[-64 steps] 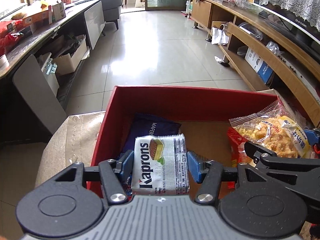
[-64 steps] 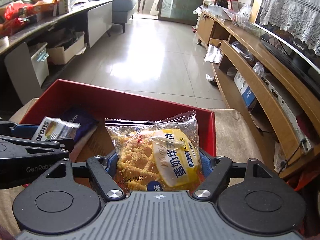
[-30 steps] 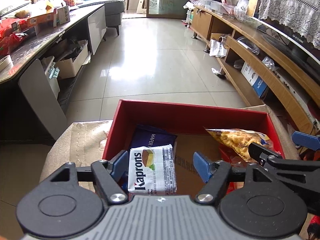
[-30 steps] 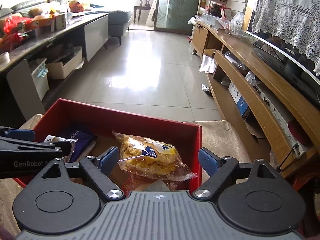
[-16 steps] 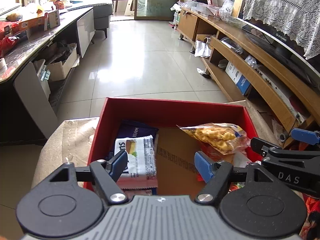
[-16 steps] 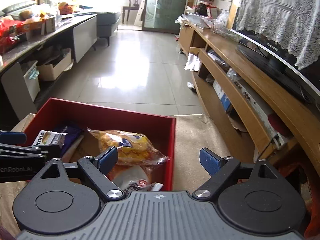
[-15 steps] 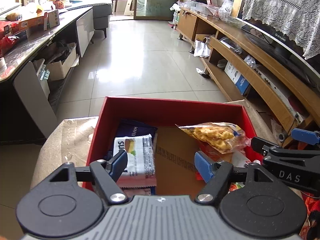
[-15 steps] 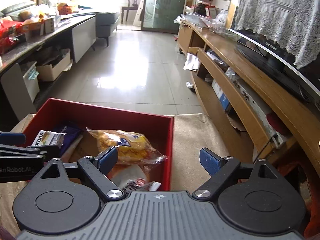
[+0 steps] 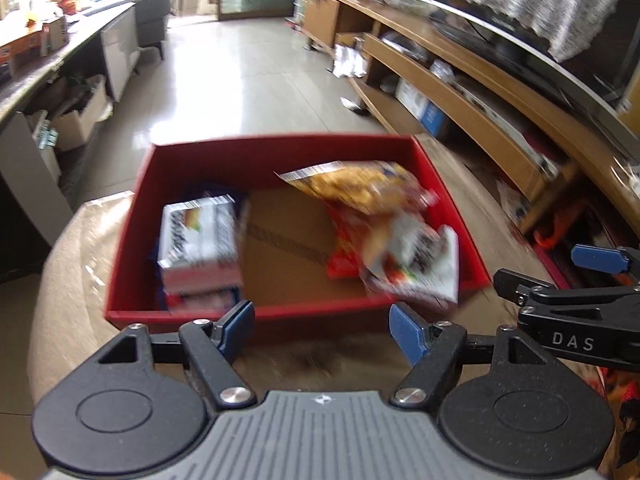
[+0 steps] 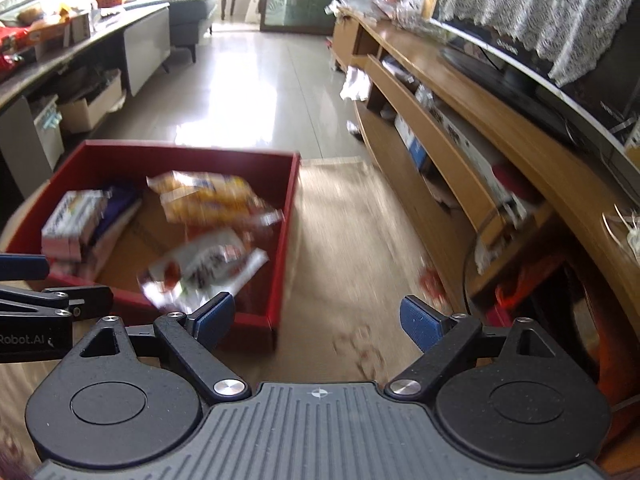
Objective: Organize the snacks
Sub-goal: 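Move left tool to red-and-white strip packet while right tool moves to gold packet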
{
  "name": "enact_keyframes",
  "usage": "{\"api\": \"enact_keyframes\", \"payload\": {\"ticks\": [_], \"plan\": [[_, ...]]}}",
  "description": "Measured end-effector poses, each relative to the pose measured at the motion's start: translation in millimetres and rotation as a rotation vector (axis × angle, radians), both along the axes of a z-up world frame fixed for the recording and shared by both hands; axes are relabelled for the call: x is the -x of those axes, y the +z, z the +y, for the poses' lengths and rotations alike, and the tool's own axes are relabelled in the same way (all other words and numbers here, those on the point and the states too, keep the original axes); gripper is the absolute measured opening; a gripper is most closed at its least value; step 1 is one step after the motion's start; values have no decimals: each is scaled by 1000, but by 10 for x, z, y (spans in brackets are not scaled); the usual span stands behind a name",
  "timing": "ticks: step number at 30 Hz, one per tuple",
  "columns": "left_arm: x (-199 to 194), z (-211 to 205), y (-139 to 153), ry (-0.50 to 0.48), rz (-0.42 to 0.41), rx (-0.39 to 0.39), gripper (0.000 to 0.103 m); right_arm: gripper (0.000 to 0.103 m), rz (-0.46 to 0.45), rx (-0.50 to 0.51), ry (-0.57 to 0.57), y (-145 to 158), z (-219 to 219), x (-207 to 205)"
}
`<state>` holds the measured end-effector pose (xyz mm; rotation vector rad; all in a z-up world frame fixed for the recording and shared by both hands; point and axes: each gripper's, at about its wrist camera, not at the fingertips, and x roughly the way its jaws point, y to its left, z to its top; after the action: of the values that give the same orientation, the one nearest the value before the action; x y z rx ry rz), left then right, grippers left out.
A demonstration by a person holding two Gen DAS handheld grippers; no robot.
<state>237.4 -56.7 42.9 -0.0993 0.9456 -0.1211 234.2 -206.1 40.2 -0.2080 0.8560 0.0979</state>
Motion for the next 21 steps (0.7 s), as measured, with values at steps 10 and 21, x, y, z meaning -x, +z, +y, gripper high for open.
{"api": "enact_keyframes", "payload": {"ticks": [10,21], "plan": [[350,-409,-359,-284,148,47,71,93,116,-53,-48,-200,-303,430],[498,-724,-632,-519,182,-64,72,94,209,-99,-71,-396,-465,637]]}}
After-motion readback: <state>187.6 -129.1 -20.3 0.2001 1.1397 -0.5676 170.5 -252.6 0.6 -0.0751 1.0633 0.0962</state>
